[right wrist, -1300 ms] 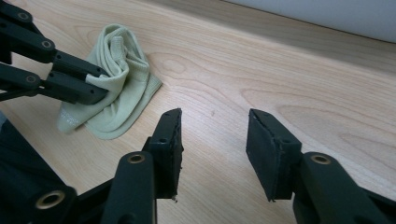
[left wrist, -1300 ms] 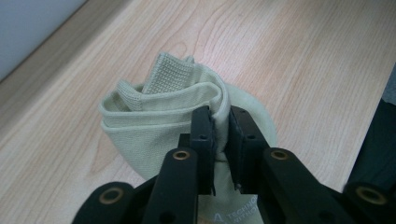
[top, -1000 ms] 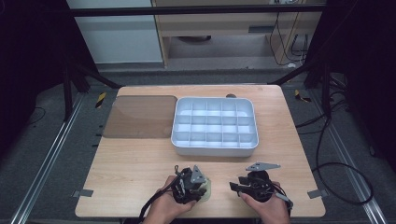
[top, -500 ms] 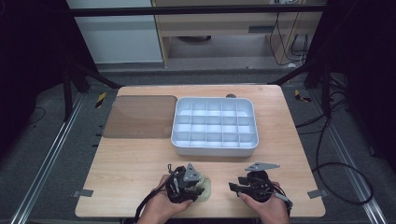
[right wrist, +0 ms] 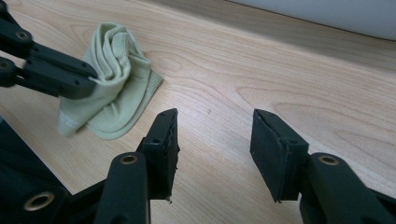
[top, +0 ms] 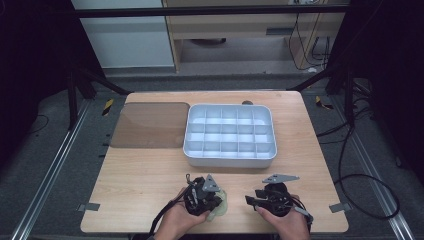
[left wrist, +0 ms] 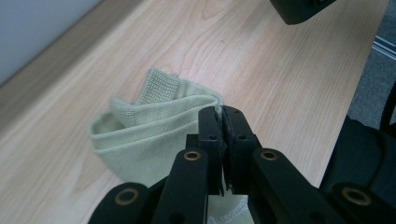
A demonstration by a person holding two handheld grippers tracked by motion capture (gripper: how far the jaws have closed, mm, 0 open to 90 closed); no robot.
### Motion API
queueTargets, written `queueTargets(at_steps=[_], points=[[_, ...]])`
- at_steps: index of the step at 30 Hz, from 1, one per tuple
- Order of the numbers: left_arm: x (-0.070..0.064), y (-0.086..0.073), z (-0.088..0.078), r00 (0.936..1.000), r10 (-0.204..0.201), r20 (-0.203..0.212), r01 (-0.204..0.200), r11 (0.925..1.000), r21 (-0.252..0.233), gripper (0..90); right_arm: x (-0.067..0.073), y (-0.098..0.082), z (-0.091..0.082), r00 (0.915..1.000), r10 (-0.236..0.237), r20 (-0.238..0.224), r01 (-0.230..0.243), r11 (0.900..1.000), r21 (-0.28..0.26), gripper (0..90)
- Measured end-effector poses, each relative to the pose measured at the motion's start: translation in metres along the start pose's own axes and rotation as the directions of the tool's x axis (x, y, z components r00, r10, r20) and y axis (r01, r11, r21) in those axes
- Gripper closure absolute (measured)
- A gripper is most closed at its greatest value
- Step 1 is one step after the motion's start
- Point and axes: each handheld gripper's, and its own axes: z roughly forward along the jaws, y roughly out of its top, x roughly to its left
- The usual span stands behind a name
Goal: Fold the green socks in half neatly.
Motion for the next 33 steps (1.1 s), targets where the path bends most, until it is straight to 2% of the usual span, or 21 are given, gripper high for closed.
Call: queueTargets(at_steps=[7,8,9,10,14,16,19,23,26,33], points=[[0.001,0.002,0.01,0.9993,-0.019,0.033,0.019,0.9997,0.015,87.4,0.0,-0.001,0.001,1.0,0.0,-0.004,0.0,1.0,0.0,52.2],[0.003,0.002,0.01,0.9966,-0.045,0.069,0.043,0.9988,0.023,87.4,0.0,-0.002,0.002,1.0,0.002,-0.006,-0.002,1.0,0.004,52.3],[0.003,0.002,0.01,0.9966,-0.045,0.069,0.043,0.9988,0.023,87.4,0.0,-0.002,0.002,1.0,0.002,-0.006,-0.002,1.0,0.004,52.3],[0.002,0.001,0.011,0.9937,-0.05,0.1,0.047,0.9986,0.024,87.4,0.0,-0.002,0.003,1.0,0.0,-0.007,0.0,1.0,0.005,52.3],[0.004,0.001,0.012,0.9908,-0.046,0.128,0.042,0.9987,0.03,87.2,0.001,-0.001,0.004,1.0,-0.003,-0.009,0.003,1.0,0.008,52.3],[0.005,0.0,0.011,0.991,-0.049,0.124,0.047,0.9987,0.02,87.0,0.001,-0.001,0.004,0.9999,-0.005,-0.009,0.005,1.0,0.01,52.3],[0.005,-0.001,0.007,0.9956,-0.033,0.088,0.033,0.9995,0.001,81.4,0.003,-0.001,0.004,0.9999,-0.002,-0.013,0.002,1.0,0.007,52.3],[0.007,-0.002,-0.005,0.9979,-0.035,0.054,0.038,0.9983,-0.044,77.5,0.002,-0.001,0.004,1.0,-0.003,-0.008,0.003,1.0,0.007,52.2],[0.01,-0.003,-0.011,0.9975,-0.048,0.051,0.052,0.9969,-0.06,75.6,0.003,-0.001,0.004,0.9999,-0.002,-0.012,0.002,1.0,0.007,52.0],[0.01,-0.005,-0.016,0.9976,-0.047,0.051,0.05,0.9968,-0.063,69.2,0.004,0.0,0.005,0.9999,-0.003,-0.01,0.003,1.0,0.006,51.5]])
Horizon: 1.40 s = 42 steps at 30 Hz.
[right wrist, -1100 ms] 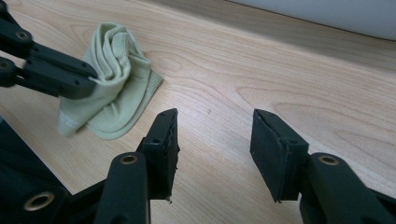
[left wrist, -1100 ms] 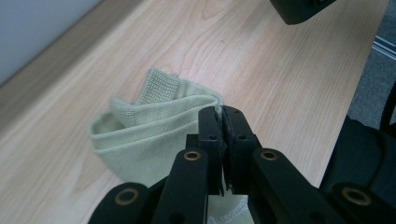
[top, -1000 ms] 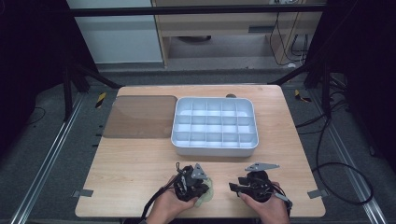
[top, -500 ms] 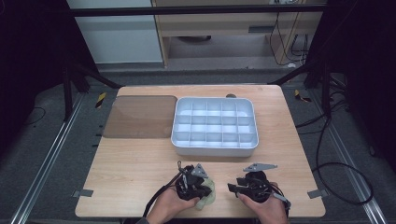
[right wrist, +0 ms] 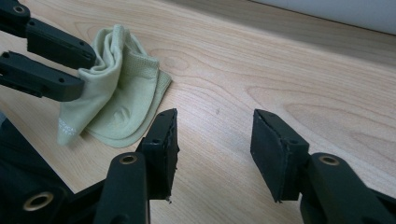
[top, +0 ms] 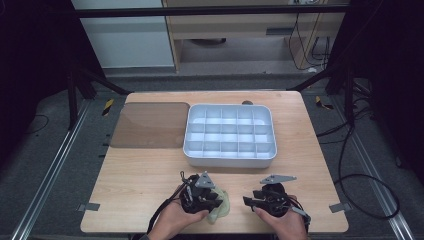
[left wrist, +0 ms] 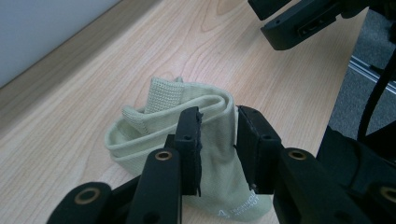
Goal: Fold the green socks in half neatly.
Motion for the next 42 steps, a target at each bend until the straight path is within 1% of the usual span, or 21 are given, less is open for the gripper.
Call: queueTargets(at_steps=[10,17,19,20,23,25,26,27,28,29,30,31,32,33,34,35,36,37,40,41,42], points=[[0.0,0.0,-0.008,1.0,0.002,-0.002,-0.002,0.9998,-0.022,66.5,0.0,0.0,-0.001,1.0,0.005,0.002,-0.005,1.0,-0.001,50.9],[-0.002,0.0,-0.019,0.9999,0.0,-0.012,0.0,0.9987,-0.052,63.4,0.001,0.0,-0.001,1.0,0.004,-0.003,-0.004,1.0,-0.006,49.7],[-0.001,-0.001,-0.024,0.9997,0.0,-0.023,-0.002,0.9977,-0.067,62.2,0.002,0.001,-0.001,1.0,-0.001,-0.004,0.001,1.0,-0.007,48.7],[0.0,-0.001,-0.028,0.9993,-0.002,-0.039,-0.001,0.9973,-0.073,61.0,0.003,0.002,-0.002,1.0,0.001,-0.006,-0.002,1.0,-0.009,48.2],[0.006,-0.003,-0.036,0.9973,-0.018,-0.071,0.012,0.996,-0.088,51.0,0.008,0.004,-0.004,1.0,-0.005,-0.007,0.005,1.0,-0.017,44.6],[0.013,-0.006,-0.043,0.9929,-0.039,-0.112,0.028,0.9947,-0.099,42.4,0.013,0.007,-0.007,0.9999,-0.009,-0.01,0.009,1.0,-0.023,41.0],[0.017,-0.009,-0.047,0.9893,-0.061,-0.133,0.047,0.9936,-0.103,38.4,0.014,0.008,-0.007,0.9999,-0.013,-0.005,0.013,1.0,-0.026,39.0],[0.02,-0.011,-0.049,0.9872,-0.073,-0.142,0.058,0.9923,-0.11,33.4,0.018,0.011,-0.008,0.9998,-0.022,-0.002,0.022,0.999,-0.031,36.0],[0.02,-0.011,-0.049,0.9872,-0.073,-0.142,0.058,0.9923,-0.11,30.9,0.018,0.011,-0.008,0.9998,-0.022,-0.002,0.022,0.999,-0.031,36.0],[0.029,-0.02,-0.058,0.9772,-0.092,-0.191,0.07,0.9905,-0.119,26.5,0.025,0.015,-0.008,0.9994,-0.035,-0.004,0.035,0.999,-0.041,31.4],[0.029,-0.02,-0.058,0.9772,-0.092,-0.191,0.07,0.9905,-0.119,23.5,0.025,0.015,-0.008,0.9994,-0.035,-0.004,0.035,0.999,-0.041,31.4],[0.037,-0.03,-0.065,0.9712,-0.107,-0.213,0.083,0.9891,-0.122,21.1,0.031,0.019,-0.007,0.9989,-0.045,-0.013,0.044,0.998,-0.048,28.1],[0.037,-0.03,-0.065,0.9712,-0.107,-0.213,0.083,0.9891,-0.122,19.7,0.031,0.019,-0.007,0.9989,-0.045,-0.013,0.044,0.998,-0.048,28.1],[0.041,-0.036,-0.068,0.9675,-0.113,-0.226,0.086,0.9884,-0.125,19.7,0.035,0.021,-0.006,0.9987,-0.047,-0.018,0.046,0.998,-0.051,26.1],[0.045,-0.042,-0.072,0.9621,-0.123,-0.243,0.094,0.9874,-0.127,18.8,0.038,0.023,-0.004,0.9985,-0.05,-0.024,0.049,0.998,-0.049,24.7],[0.052,-0.054,-0.077,0.9517,-0.13,-0.278,0.103,0.9888,-0.108,16.1,0.044,0.027,0.002,0.9975,-0.06,-0.038,0.058,0.997,-0.042,23.9],[0.052,-0.054,-0.077,0.9517,-0.13,-0.278,0.103,0.9888,-0.108,15.0,0.044,0.027,0.002,0.9975,-0.06,-0.038,0.058,0.997,-0.042,23.9],[0.056,-0.062,-0.081,0.9433,-0.135,-0.303,0.107,0.9884,-0.108,15.0,0.048,0.028,0.006,0.9972,-0.064,-0.039,0.062,0.997,-0.034,23.9],[0.063,-0.076,-0.089,0.9266,-0.146,-0.347,0.115,0.9875,-0.108,14.0,0.056,0.033,0.021,0.9964,-0.072,-0.044,0.072,0.997,-0.007,25.1],[0.065,-0.08,-0.09,0.923,-0.15,-0.355,0.118,0.9869,-0.111,13.9,0.061,0.036,0.032,0.9961,-0.076,-0.046,0.076,0.997,0.014,27.8],[0.067,-0.085,-0.092,0.9196,-0.156,-0.36,0.123,0.9858,-0.114,13.9,0.061,0.036,0.032,0.9961,-0.076,-0.046,0.076,0.997,0.014,27.8]])
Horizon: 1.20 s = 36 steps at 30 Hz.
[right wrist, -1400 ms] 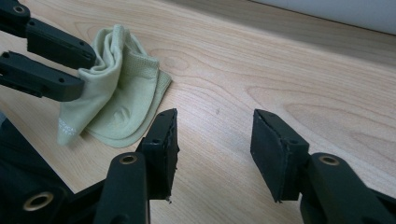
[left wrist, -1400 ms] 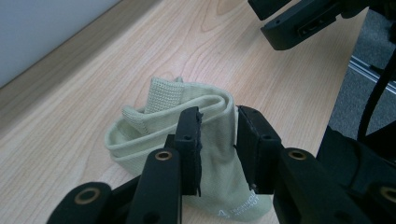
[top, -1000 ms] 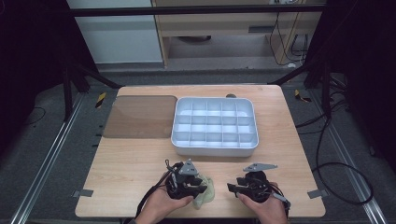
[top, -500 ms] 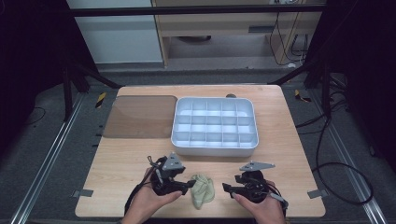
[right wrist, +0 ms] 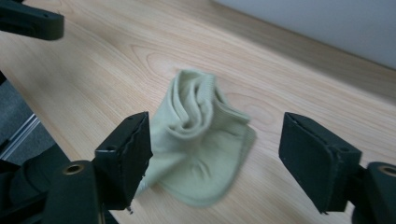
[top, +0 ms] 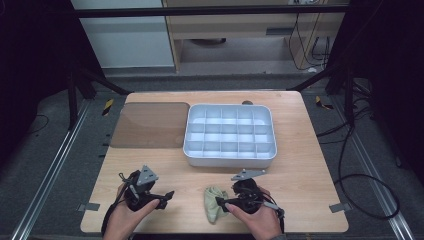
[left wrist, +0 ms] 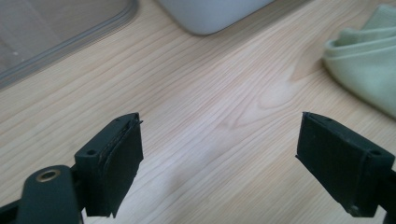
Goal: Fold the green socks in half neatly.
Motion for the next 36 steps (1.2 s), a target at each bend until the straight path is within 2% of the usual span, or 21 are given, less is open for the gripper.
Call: queueTargets(at_steps=[4,8,10,16,20,22,24,28,33,36], points=[[0.012,-0.015,0.002,0.9997,-0.023,-0.013,0.023,0.9997,0.001,14.3,0.008,0.004,0.019,0.9999,-0.005,0.015,0.004,0.999,0.041,30.8],[0.018,-0.019,0.005,0.9993,-0.036,0.001,0.036,0.9993,0.008,14.7,0.017,0.007,0.033,0.9983,-0.021,0.055,0.016,0.995,0.1,32.8],[0.019,-0.021,0.007,0.9994,-0.034,-0.007,0.034,0.9993,0.013,15.4,0.02,0.009,0.037,0.9964,-0.034,0.077,0.025,0.993,0.118,36.0],[0.018,-0.027,0.012,1.0,-0.007,0.001,0.007,0.9986,0.053,16.8,0.028,0.009,0.046,0.989,-0.071,0.129,0.051,0.987,0.155,45.1],[0.021,-0.029,0.012,0.9997,-0.022,-0.003,0.023,0.9985,0.049,17.6,0.032,0.008,0.048,0.9852,-0.097,0.141,0.074,0.985,0.154,54.8],[0.021,-0.029,0.014,0.9999,-0.013,-0.003,0.013,0.9981,0.06,17.6,0.034,0.008,0.049,0.983,-0.121,0.139,0.098,0.982,0.16,57.7],[0.021,-0.029,0.015,1.0,-0.005,-0.007,0.006,0.9979,0.064,18.1,0.034,0.009,0.05,0.9834,-0.12,0.136,0.097,0.982,0.164,62.1],[0.022,-0.028,0.017,0.9999,-0.01,-0.011,0.011,0.9976,0.068,18.6,0.035,0.01,0.051,0.982,-0.147,0.118,0.125,0.976,0.178,69.5],[0.022,-0.028,0.02,0.9998,0.014,-0.011,-0.013,0.9964,0.084,18.8,0.031,0.01,0.049,0.9897,-0.119,0.08,0.104,0.98,0.171,74.4],[0.025,-0.03,0.017,0.9998,0.004,-0.022,-0.002,0.997,0.078,18.8,0.027,0.01,0.048,0.9939,-0.095,0.055,0.086,0.985,0.151,75.7]])
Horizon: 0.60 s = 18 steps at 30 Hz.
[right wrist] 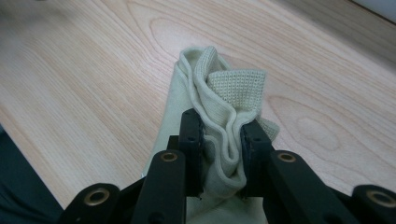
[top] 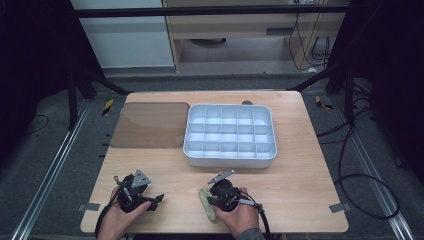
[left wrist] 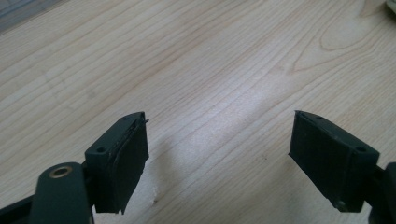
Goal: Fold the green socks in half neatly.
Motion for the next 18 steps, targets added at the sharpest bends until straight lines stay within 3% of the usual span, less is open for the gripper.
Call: queueTargets(at_steps=[9,18], points=[[0.008,-0.002,0.0,0.9999,-0.015,-0.008,0.015,0.9999,0.003,18.8,-0.013,0.002,-0.013,0.9982,0.056,-0.02,-0.058,0.996,-0.064,76.5],[0.011,-0.003,-0.001,0.9996,-0.02,-0.018,0.02,0.9998,0.0,17.3,-0.034,0.007,-0.051,0.9956,0.093,0.016,-0.089,0.985,-0.15,76.5]])
